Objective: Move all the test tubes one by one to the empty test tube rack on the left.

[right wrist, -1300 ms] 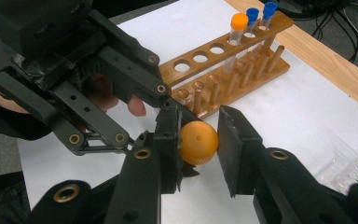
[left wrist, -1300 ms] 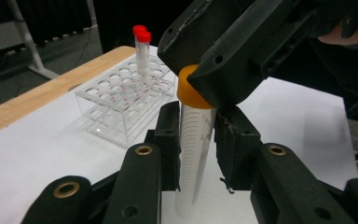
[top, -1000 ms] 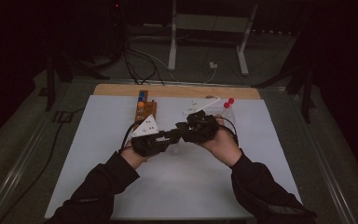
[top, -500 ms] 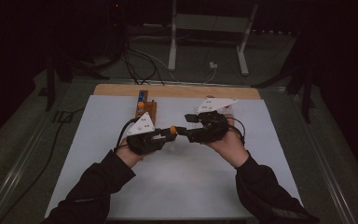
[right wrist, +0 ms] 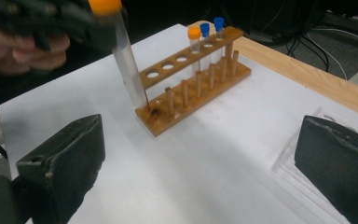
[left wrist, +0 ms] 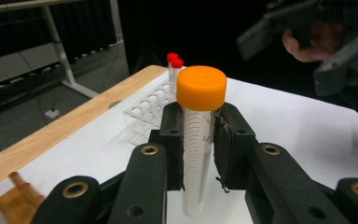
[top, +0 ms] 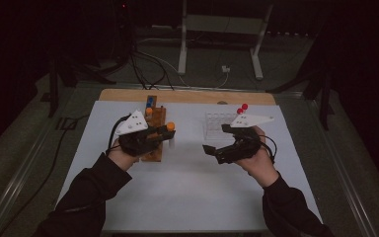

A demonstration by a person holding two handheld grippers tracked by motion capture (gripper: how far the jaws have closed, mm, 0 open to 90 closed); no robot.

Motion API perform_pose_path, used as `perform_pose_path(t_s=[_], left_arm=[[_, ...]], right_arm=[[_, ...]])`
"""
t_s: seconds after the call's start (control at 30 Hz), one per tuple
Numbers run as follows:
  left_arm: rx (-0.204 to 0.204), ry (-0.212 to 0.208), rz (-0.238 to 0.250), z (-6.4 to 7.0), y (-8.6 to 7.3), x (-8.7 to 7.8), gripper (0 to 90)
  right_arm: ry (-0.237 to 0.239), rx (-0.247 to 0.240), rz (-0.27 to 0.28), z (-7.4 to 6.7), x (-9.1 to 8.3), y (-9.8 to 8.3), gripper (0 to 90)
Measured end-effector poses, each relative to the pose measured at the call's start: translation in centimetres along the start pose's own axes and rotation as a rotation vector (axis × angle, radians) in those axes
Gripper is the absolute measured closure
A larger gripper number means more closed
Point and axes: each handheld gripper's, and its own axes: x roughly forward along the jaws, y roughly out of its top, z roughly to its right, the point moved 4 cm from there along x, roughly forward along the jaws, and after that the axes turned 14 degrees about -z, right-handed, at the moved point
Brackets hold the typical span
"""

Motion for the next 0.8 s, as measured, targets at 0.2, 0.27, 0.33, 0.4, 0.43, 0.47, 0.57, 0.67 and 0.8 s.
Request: perform_pose_path(t_s=[0.2,0.27,0.33,0.4,0.43,0.47,0.57,0.67,0.8], left_arm=[[-0.022,0.028,0.017,-1.3,0.2,-1.4,75.9],[-0.028,0.043,0.018,-1.8,0.2,-1.8,75.9],[-0.035,0.055,0.022,-2.3,0.2,-2.2,76.0],[-0.039,0.072,0.023,-2.7,0.1,-2.5,75.9],[-0.045,0.079,0.024,-3.0,0.0,-2.7,75.9],[-0.048,0.090,0.024,-3.3,-0.1,-2.9,76.0],[-0.063,0.125,0.033,-4.2,-0.3,-3.3,75.9],[-0.085,0.154,0.040,-5.1,-0.7,-3.6,75.9],[-0.112,0.204,0.040,-6.4,-1.4,-3.4,75.9]], right_arm=[[-0.010,0.011,0.020,0.5,-0.3,-2.0,0.0],[-0.017,0.013,0.019,0.5,-0.1,-2.7,0.0],[-0.028,0.016,0.016,0.6,0.2,-3.4,0.0],[-0.041,0.016,0.011,0.6,0.4,-4.1,0.0],[-0.045,0.015,0.009,0.6,0.5,-4.3,0.0],[-0.048,0.019,0.007,0.7,0.5,-4.6,0.0],[-0.054,0.029,0.015,0.7,0.5,-5.2,0.0],[-0.064,0.031,0.019,0.7,0.3,-5.6,0.0],[-0.072,0.027,0.024,0.5,0.3,-5.9,0.0]])
